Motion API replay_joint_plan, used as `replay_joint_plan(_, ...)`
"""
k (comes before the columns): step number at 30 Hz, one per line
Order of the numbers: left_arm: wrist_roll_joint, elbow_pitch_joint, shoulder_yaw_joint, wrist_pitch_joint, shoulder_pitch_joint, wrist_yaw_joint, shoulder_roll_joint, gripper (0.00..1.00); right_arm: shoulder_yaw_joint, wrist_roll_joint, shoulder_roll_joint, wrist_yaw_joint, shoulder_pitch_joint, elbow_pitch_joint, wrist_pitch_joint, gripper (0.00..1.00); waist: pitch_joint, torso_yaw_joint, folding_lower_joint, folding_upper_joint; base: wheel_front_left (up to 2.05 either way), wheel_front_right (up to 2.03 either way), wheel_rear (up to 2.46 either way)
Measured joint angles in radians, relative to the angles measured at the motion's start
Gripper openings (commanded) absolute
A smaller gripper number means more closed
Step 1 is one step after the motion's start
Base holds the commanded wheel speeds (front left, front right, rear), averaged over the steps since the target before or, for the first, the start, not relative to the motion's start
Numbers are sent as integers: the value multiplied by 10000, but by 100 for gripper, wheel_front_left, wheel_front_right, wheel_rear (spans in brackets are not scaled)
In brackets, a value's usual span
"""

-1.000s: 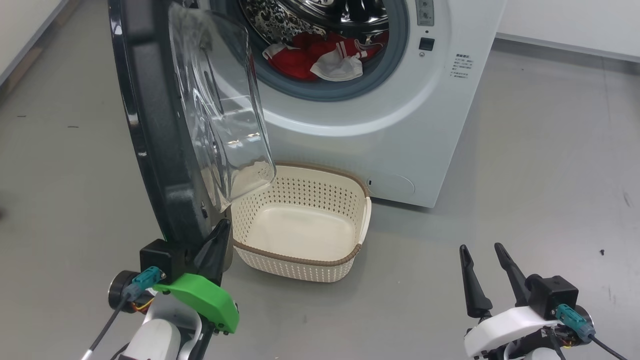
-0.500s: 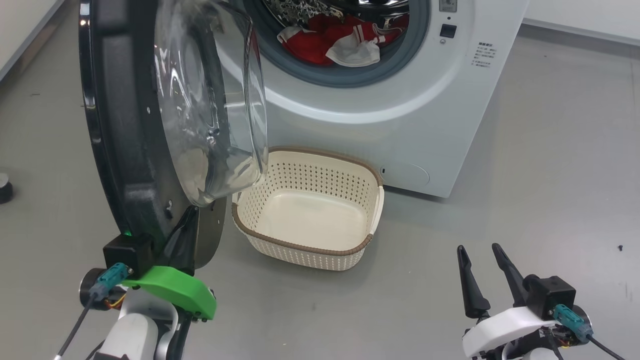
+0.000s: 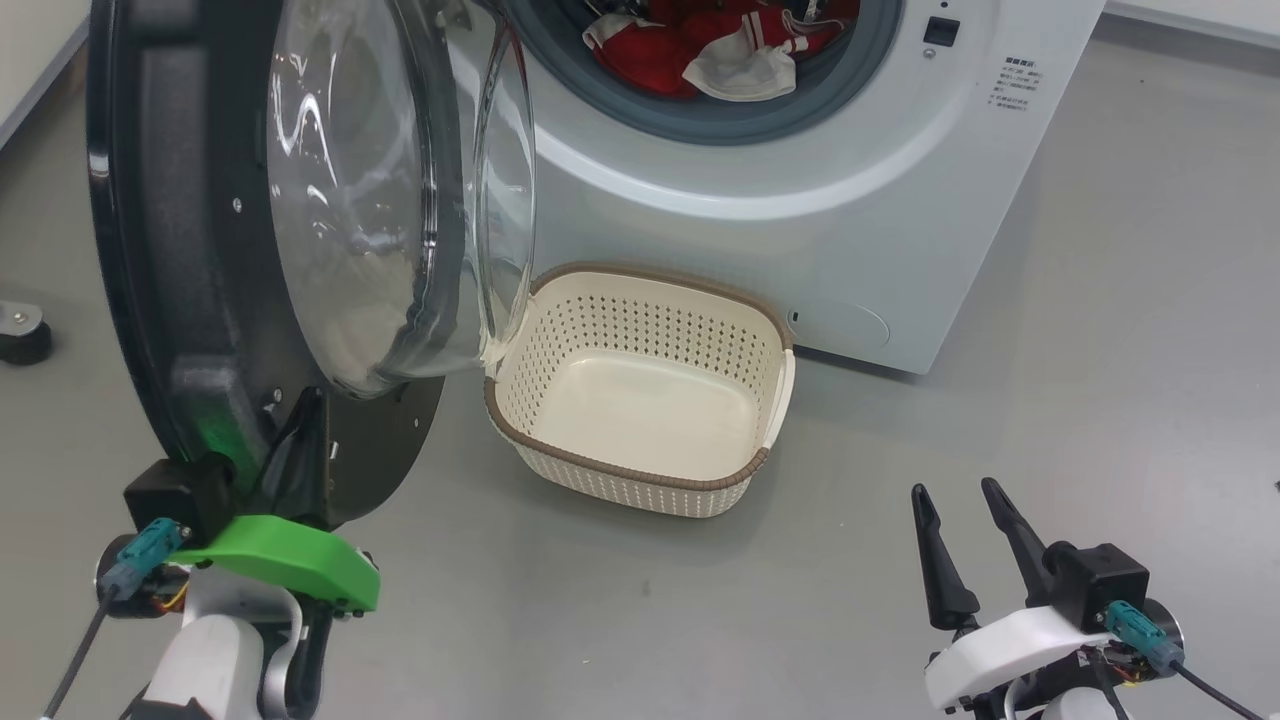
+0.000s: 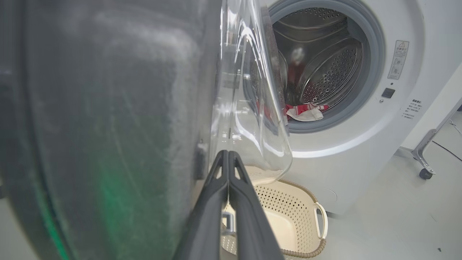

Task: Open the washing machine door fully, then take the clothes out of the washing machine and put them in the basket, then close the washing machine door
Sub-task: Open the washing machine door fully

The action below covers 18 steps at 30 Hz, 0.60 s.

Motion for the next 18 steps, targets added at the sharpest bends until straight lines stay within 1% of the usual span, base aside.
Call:
replay_joint_plan(10, -261, -75, 654, -136, -1, 207, 278, 0, 194, -104, -146, 10, -232, 94, 0, 100, 360, 59, 0, 0, 0, 0, 0)
replay_joint_plan(18, -552, -171, 1120, -265, -14, 355, 314, 0, 267, -197, -337, 12, -404, 148, 0, 100, 760, -5, 0, 0, 0, 0, 0)
